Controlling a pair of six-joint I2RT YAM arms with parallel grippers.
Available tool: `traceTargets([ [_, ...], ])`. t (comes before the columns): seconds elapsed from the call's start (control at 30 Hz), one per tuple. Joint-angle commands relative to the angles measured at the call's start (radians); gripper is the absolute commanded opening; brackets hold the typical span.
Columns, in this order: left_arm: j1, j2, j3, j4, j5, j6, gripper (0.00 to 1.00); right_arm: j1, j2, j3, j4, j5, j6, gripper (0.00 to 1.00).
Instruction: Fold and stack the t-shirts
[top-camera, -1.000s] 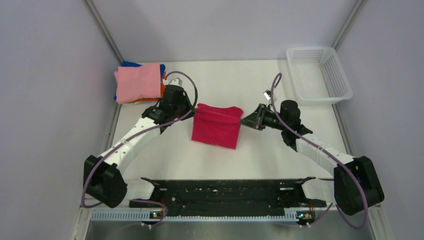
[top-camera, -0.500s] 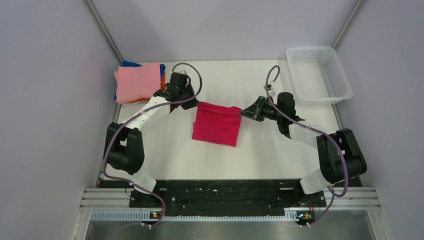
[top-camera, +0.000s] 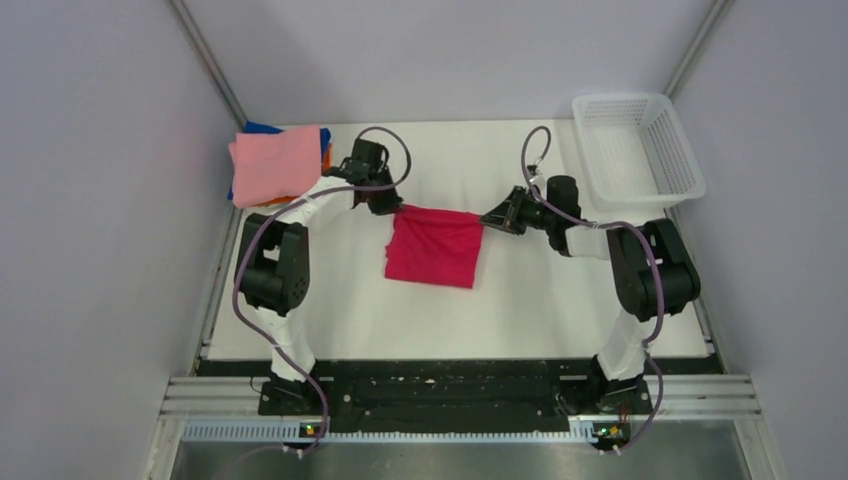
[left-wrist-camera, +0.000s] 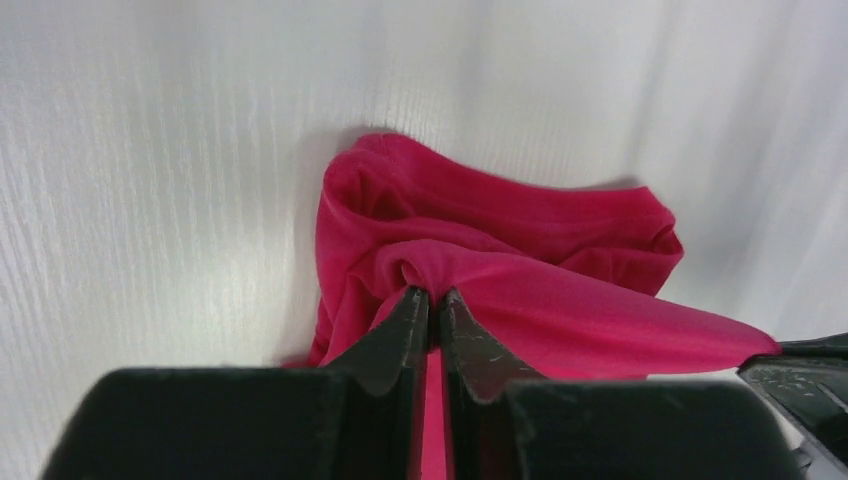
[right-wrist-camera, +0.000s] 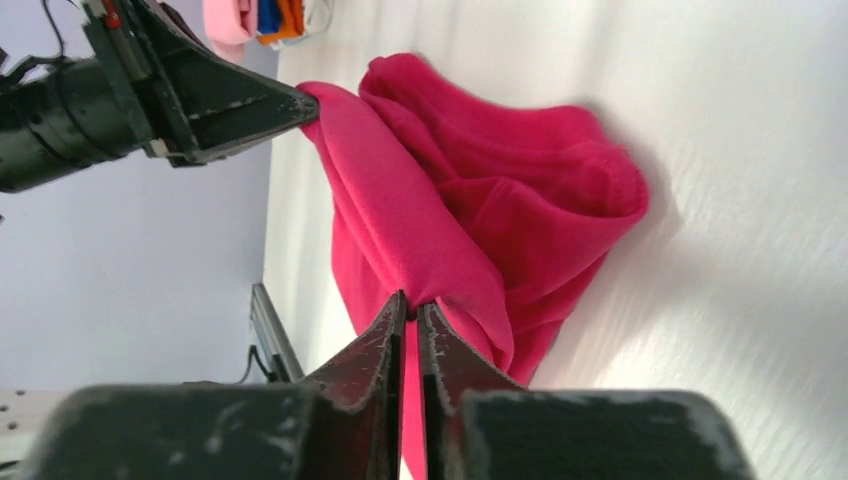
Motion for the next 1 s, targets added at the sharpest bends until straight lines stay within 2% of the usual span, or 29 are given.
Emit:
traceTargets([
  [0.0, 0.018, 0.023, 0.075, 0.004, -0.035, 0.016, 0.29, -0.019, 0.046, 0.092, 0.03, 0.008, -0.052, 0.21],
  [0.07, 0.018, 0.026, 0.09, -0.008, -0.034, 0.019, 0.55, -0.02, 0.057, 0.133, -0.028, 0.019, -0.086, 0.54],
  [0.13, 0.019, 0.007, 0.087, -0.01, -0.034, 0.019, 0.75, -0.021, 0.052, 0.168, -0.13, 0.047, -0.136, 0.92],
  [0.17, 0.019, -0.016, 0.079, -0.013, -0.037, 0.018, 0.77, -0.021, 0.038, 0.174, -0.16, 0.06, -0.153, 0.98],
  [0.33, 0.017, -0.14, -0.02, 0.036, -0.002, 0.021, 0.82, -0.02, -0.101, 0.107, -0.198, 0.114, -0.184, 0.99],
  [0.47, 0.009, -0.193, -0.121, 0.191, 0.203, 0.018, 0.9, 0.005, -0.202, 0.026, -0.168, 0.102, -0.174, 0.99],
  [0.57, -0.008, -0.146, -0.097, 0.221, 0.295, 0.006, 0.92, 0.043, -0.207, 0.016, -0.123, 0.059, -0.163, 0.99],
  [0.77, -0.016, -0.004, 0.007, 0.214, 0.297, -0.008, 0.92, 0.065, -0.101, 0.074, -0.028, 0.018, -0.118, 0.99],
  [0.87, -0.016, 0.084, 0.037, 0.234, 0.232, -0.003, 0.92, 0.065, 0.005, 0.128, -0.011, 0.027, -0.12, 0.99],
  [0.97, -0.011, 0.191, 0.1, 0.172, 0.209, -0.004, 0.91, 0.059, 0.125, 0.174, -0.022, 0.047, -0.109, 0.99],
])
